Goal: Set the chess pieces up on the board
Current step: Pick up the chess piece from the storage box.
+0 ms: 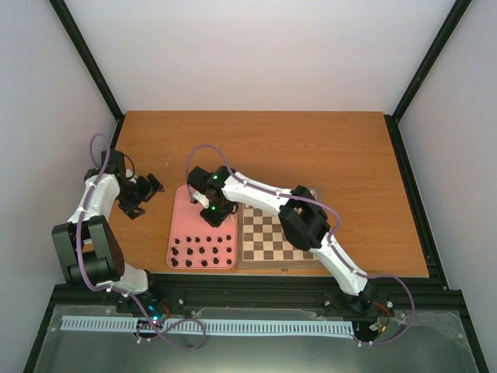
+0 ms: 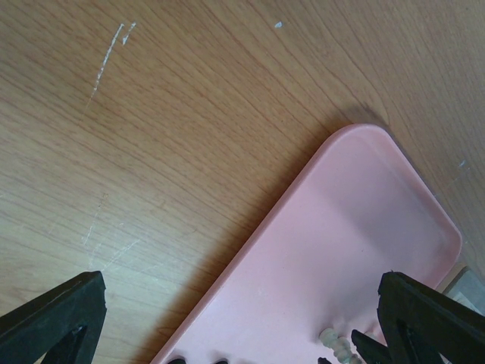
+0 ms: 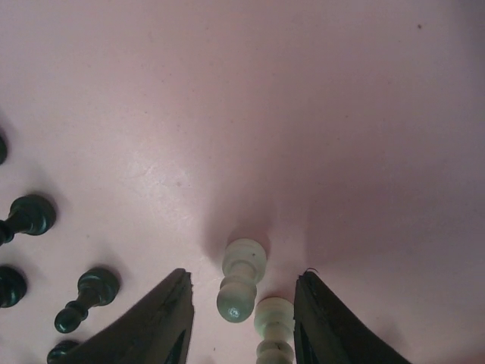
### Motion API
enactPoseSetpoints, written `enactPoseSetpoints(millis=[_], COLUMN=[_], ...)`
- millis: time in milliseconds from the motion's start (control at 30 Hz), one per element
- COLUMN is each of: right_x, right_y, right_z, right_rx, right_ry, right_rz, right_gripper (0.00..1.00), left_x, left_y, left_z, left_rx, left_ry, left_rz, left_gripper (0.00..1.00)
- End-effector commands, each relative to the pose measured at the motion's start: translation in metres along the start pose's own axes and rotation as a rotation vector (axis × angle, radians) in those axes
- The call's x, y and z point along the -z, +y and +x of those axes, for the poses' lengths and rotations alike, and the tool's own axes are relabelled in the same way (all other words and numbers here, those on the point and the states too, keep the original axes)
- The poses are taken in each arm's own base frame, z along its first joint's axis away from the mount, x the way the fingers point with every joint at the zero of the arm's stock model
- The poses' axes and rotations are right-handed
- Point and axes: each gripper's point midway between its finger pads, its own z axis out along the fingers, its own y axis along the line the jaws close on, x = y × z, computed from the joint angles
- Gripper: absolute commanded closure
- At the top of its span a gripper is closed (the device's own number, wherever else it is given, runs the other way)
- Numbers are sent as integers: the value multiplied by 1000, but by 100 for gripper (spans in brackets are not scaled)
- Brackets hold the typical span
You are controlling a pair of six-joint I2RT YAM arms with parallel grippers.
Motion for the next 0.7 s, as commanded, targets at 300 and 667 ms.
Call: enactPoseSetpoints(millis=[300,667], right_x=[-1,96], right_y=[-3,-22], right_z=[-3,-47], right_rx=[-8,-67], right_ry=[-3,-263], right_rz=[27,54], right_gripper=[89,90], left_x=[5,6], left_y=[-6,-5], left_z=[-4,-4], left_rx=[-19,-20], left_ry=[-23,-23], left_rz=[28,25], left_gripper=[0,0])
